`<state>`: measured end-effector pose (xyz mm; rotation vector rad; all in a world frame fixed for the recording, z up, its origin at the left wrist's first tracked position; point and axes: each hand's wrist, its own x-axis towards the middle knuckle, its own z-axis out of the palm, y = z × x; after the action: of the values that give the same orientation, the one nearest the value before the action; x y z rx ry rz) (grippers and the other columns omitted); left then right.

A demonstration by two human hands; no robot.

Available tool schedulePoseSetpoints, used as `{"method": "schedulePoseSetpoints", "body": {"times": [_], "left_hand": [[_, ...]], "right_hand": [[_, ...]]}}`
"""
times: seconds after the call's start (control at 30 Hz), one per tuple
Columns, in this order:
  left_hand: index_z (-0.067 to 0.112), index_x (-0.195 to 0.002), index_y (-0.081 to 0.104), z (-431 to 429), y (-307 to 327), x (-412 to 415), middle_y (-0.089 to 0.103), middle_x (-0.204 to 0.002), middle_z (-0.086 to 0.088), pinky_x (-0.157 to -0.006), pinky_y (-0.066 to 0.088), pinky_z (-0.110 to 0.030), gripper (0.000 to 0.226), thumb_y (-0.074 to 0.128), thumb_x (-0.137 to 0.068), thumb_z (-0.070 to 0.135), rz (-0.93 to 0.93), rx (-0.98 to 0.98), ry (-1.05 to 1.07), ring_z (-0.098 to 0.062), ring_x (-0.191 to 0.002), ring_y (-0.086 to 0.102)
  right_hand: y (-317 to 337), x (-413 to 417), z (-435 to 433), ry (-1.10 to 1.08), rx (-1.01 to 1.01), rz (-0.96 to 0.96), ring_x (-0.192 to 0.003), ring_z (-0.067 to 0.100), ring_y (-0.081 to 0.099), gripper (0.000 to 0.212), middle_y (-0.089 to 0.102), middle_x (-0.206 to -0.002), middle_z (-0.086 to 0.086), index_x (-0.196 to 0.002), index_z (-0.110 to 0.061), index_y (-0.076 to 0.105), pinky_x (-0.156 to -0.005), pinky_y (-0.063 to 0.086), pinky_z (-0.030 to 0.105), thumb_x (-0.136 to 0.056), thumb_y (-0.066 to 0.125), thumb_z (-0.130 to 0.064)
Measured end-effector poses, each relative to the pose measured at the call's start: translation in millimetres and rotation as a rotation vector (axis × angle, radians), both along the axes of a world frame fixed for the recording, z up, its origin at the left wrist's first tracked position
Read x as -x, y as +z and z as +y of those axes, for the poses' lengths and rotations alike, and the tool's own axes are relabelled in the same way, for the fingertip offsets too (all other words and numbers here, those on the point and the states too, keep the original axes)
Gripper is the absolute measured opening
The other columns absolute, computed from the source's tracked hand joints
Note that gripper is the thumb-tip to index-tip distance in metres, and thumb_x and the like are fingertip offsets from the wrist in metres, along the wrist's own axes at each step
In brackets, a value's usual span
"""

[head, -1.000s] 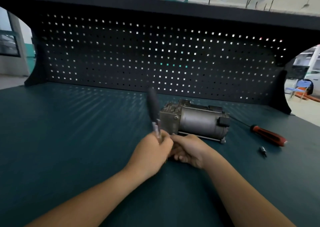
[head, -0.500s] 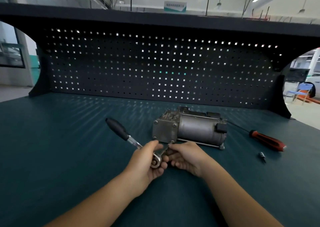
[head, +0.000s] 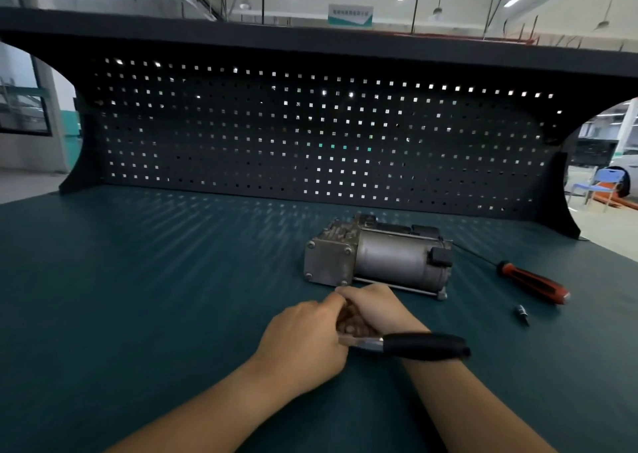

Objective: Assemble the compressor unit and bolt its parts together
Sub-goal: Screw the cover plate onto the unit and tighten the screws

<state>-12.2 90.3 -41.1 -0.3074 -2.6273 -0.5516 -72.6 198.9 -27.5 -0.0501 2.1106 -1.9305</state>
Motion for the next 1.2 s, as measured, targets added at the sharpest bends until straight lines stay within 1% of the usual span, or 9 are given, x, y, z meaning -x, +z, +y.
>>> {"method": "schedulePoseSetpoints", "body": {"times": [0.23, 0.37, 0.53, 0.67, 0.77, 0.83, 0.9, 1.03, 1.2], "left_hand": [[0.014, -0.089, 0.055, 1.7, 17.3, 2.6, 0.053, -0.045, -0.002, -0.032, 0.029, -0.015, 0.024, 0.044, -0.095, 0.035, -0.551, -1.303, -0.026, -0.011, -0.030, 0.043], [0.010, -0.100, 0.054, 3.1, 21.9, -2.8, 0.056, -0.047, -0.008, -0.031, 0.034, -0.014, 0.036, 0.041, -0.095, 0.043, -0.647, -1.518, -0.034, -0.011, -0.030, 0.046], [-0.004, -0.085, 0.057, -2.7, 21.1, -6.1, 0.067, -0.060, -0.016, -0.030, 0.041, -0.014, 0.043, 0.039, -0.098, 0.033, -0.725, -1.904, -0.065, -0.012, -0.032, 0.054], [0.006, -0.074, 0.055, -5.0, 20.6, -4.2, 0.058, -0.048, -0.005, -0.030, 0.033, -0.013, 0.028, 0.045, -0.095, 0.022, -0.654, -1.566, -0.015, -0.009, -0.030, 0.046], [0.017, -0.066, 0.053, -7.3, 11.9, -4.0, 0.054, -0.055, -0.007, -0.043, 0.033, -0.024, 0.026, 0.048, -0.092, 0.019, -0.359, -0.633, 0.021, -0.017, -0.043, 0.050], [0.019, -0.090, 0.057, -5.5, 10.0, -6.8, 0.063, -0.085, -0.007, -0.059, 0.034, -0.026, 0.013, 0.046, -0.091, 0.025, -0.157, 0.012, 0.056, -0.021, -0.077, 0.060], [0.016, -0.114, 0.049, -5.0, 6.5, -6.6, 0.061, -0.105, -0.006, -0.064, 0.033, -0.030, 0.026, 0.044, -0.091, 0.026, -0.048, 0.335, 0.077, -0.026, -0.096, 0.059], [0.018, -0.101, 0.054, -10.3, 4.2, -0.7, 0.064, -0.098, -0.003, -0.065, 0.039, -0.029, 0.018, 0.045, -0.089, 0.028, -0.077, 0.055, 0.062, -0.024, -0.092, 0.060], [0.004, -0.085, 0.062, -3.4, 10.7, 2.3, 0.059, -0.059, 0.001, -0.039, 0.035, -0.015, 0.031, 0.043, -0.096, 0.024, -0.410, -0.648, -0.056, -0.007, -0.036, 0.049]], "right_hand": [[2.4, -4.6, 1.4, 0.118, -0.021, 0.018, -0.033, 0.006, 0.048, 0.030, 0.059, -0.044, 0.003, -0.068, -0.008, 0.062, -0.035, 0.037, 0.013, -0.089, 0.059, -0.029], [0.8, -3.4, -3.5, 0.049, -0.102, 0.067, -0.029, 0.005, 0.043, 0.029, 0.051, -0.036, -0.003, -0.068, -0.009, 0.061, -0.033, 0.031, 0.014, -0.088, 0.060, -0.030], [2.4, -1.2, -6.3, 0.023, -0.140, 0.050, -0.027, 0.004, 0.042, 0.025, 0.047, -0.033, -0.006, -0.066, -0.010, 0.056, -0.033, 0.030, 0.011, -0.088, 0.059, -0.023], [3.7, -2.1, -8.5, 0.056, -0.161, 0.027, -0.027, 0.005, 0.040, 0.026, 0.050, -0.035, -0.004, -0.066, -0.009, 0.056, -0.032, 0.028, 0.012, -0.089, 0.054, -0.019], [2.1, -1.3, -8.6, 0.059, -0.193, 0.039, -0.025, 0.005, 0.040, 0.027, 0.050, -0.036, -0.001, -0.065, -0.007, 0.054, -0.029, 0.028, 0.014, -0.090, 0.051, -0.014], [0.9, -0.5, -9.0, 0.042, -0.209, 0.062, -0.023, 0.004, 0.040, 0.028, 0.049, -0.032, -0.002, -0.062, -0.006, 0.052, -0.029, 0.031, 0.014, -0.090, 0.053, -0.012], [-1.2, 0.1, -8.8, 0.014, -0.196, 0.069, -0.024, 0.006, 0.041, 0.031, 0.047, -0.030, -0.002, -0.058, -0.004, 0.054, -0.030, 0.031, 0.013, -0.088, 0.056, -0.013], [-3.6, 0.7, -8.9, -0.017, -0.148, 0.093, -0.031, 0.009, 0.045, 0.032, 0.053, -0.039, 0.003, -0.057, -0.004, 0.057, -0.037, 0.036, 0.017, -0.085, 0.062, -0.018], [-2.1, -1.7, -7.9, 0.005, -0.252, 0.080, -0.022, 0.005, 0.034, 0.039, 0.044, -0.028, -0.004, -0.053, -0.008, 0.053, -0.029, 0.024, 0.013, -0.087, 0.061, -0.025]]}}
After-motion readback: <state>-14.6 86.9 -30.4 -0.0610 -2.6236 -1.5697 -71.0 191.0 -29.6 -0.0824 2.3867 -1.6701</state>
